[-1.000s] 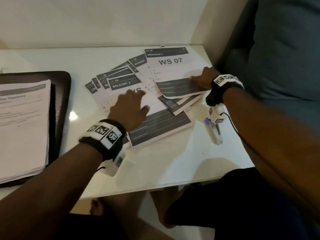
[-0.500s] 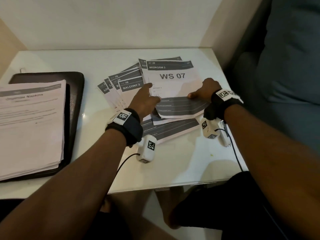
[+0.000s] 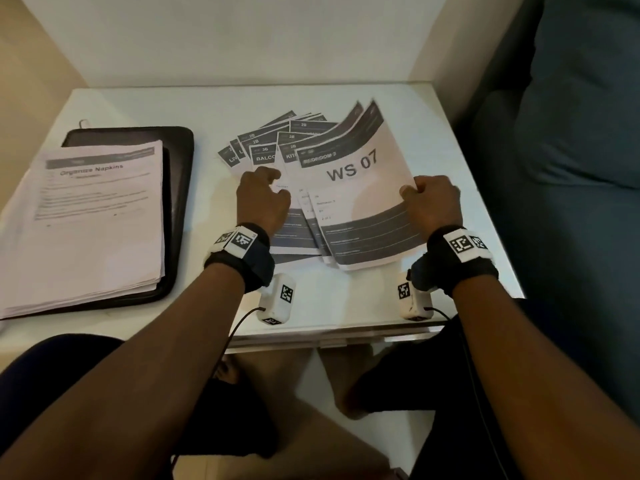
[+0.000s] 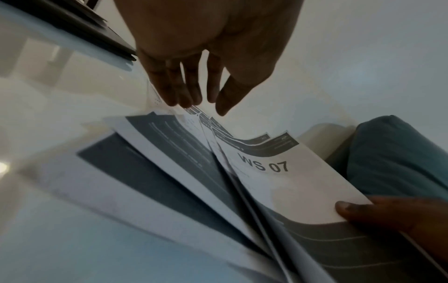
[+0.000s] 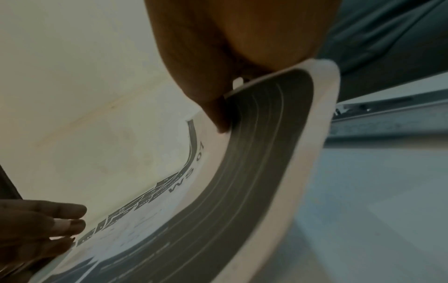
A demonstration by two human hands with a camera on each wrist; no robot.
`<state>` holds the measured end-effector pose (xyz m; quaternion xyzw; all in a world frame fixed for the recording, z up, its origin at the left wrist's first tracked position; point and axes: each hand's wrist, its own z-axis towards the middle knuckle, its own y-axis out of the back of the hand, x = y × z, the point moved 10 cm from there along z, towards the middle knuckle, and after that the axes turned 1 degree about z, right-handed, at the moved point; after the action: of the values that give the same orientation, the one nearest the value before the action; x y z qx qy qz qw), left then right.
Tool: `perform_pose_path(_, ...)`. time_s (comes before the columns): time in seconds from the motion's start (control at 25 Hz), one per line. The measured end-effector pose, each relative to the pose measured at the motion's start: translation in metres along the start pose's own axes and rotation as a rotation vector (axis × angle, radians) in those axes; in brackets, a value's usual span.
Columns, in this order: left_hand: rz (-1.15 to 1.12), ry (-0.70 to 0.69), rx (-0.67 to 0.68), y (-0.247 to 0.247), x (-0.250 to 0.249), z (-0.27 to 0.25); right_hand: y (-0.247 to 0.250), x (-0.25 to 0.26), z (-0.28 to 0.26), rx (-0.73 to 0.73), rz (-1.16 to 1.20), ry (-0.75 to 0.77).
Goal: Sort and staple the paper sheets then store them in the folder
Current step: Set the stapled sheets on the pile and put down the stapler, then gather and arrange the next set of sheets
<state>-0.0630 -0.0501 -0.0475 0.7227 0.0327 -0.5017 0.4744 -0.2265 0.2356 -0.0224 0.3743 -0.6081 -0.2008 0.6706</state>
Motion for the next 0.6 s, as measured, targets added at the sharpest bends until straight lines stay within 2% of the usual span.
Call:
perform_pose_path(0.08, -0.162, 0.053, 0.037, -0.007, -0.001, 0.000, 0.008, 0.001, -0.001, -0.063, -0.001, 0.048)
perform_pose_path(0.16, -0.292, 0.140, 0.093, -0.015, 0.002, -0.003, 0.008, -0.002, -0.005, -0.036, -0.002, 0.046)
perform_pose_path(0.28, -0.377, 0.190, 0.157, -0.024, 0.007, -0.008, 0.015, -0.002, -0.009, -0.064, 0.024, 0.049)
perform_pose_path(0.4, -0.454, 0.220, 0.133, -0.018, 0.009, -0.012, 0.023, 0.008, -0.014, -0.113, 0.189, 0.030)
perform_pose_path(0.52, -0.700, 0.312, 0.235, -0.015, 0.008, -0.020, 0.002, 0.022, -0.024, 0.012, 0.497, -0.050)
perform_pose_path(0.6, -0.791, 0.307, 0.291, -0.009, 0.005, -0.024, -0.020, 0.035, -0.035, 0.118, 0.614, -0.080)
